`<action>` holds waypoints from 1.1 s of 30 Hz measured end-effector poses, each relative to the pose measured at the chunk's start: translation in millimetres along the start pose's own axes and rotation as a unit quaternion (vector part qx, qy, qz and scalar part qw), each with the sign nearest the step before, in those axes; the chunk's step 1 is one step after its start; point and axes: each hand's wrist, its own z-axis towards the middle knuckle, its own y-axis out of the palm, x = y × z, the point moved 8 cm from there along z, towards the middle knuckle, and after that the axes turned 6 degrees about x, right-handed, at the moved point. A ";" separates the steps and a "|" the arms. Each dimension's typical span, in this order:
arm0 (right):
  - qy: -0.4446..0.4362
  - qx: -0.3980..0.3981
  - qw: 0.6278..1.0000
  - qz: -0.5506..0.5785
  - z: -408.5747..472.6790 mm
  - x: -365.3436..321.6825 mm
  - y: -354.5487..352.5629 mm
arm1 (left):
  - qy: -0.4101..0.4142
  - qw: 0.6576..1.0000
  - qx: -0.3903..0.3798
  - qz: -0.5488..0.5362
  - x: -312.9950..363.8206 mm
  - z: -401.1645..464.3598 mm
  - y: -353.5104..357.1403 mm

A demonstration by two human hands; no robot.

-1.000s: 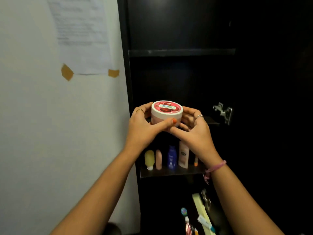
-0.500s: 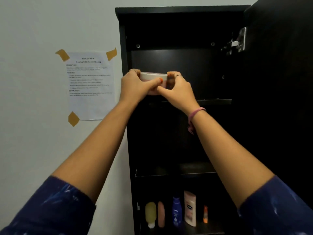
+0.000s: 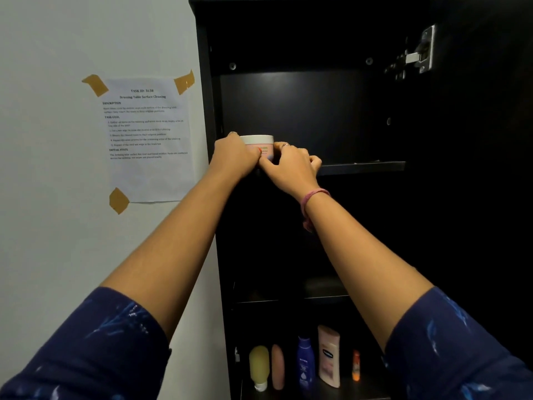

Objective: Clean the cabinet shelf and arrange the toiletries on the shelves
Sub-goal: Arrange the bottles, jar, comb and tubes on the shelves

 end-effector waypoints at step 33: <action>0.472 -0.320 0.816 -0.094 -612.7 398.5 104.1 | -0.382 0.789 -0.474 -0.079 -225.4 -577.1 379.7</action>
